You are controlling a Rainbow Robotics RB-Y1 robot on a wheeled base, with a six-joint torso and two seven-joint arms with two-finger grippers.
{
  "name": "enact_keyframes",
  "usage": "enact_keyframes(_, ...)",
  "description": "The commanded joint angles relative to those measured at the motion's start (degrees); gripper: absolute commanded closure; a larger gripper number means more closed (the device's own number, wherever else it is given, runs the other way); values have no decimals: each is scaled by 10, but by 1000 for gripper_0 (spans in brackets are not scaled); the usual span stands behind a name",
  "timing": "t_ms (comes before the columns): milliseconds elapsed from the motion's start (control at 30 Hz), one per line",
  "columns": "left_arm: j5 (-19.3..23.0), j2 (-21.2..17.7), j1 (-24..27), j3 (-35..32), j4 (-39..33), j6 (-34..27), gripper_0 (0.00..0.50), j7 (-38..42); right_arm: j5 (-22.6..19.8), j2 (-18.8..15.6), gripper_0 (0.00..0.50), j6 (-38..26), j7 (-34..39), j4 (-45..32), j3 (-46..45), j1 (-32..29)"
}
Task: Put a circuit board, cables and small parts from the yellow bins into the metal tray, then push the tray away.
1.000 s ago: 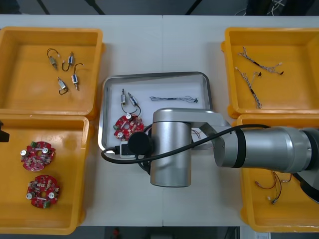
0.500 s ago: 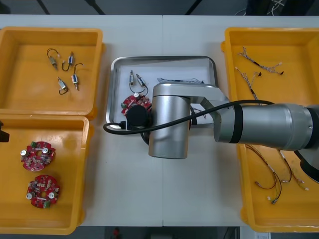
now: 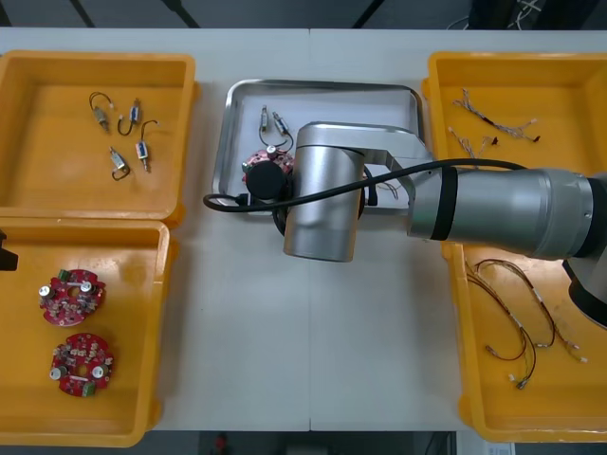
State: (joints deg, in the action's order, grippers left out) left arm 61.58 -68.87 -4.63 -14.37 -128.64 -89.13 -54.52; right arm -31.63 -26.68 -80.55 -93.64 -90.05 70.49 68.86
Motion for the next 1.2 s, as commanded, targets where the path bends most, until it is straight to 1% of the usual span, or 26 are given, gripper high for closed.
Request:
enact_keyframes(33,1,-25,-13,-18,-3,5,0,-39,-13,-3,500,22,-15,20,-18,48)
enact_keyframes(100,1,-25,-13,-18,-3,5,0,-39,-27,-3,500,48,-44,37,-18,58)
enact_keyframes(200,1,-25,-13,-18,-3,5,0,-39,-46,-3,500,82,-64,66,-18,69)
enact_keyframes(267,1,-25,-13,-18,-3,5,0,-39,-51,-3,500,97,-66,80,-18,73)
enact_keyframes(433,1,-25,-13,-18,-3,5,0,-39,-51,-1,500,142,-74,111,-18,80)
enact_keyframes(600,1,-25,-13,-18,-3,5,0,-39,-51,3,500,169,-82,140,-18,88)
enact_keyframes(867,1,-25,-13,-18,-3,5,0,-39,-51,20,500,217,-99,199,-18,103)
enact_keyframes(1200,1,-25,-13,-18,-3,5,0,-39,-47,26,500,280,-119,236,-18,106)
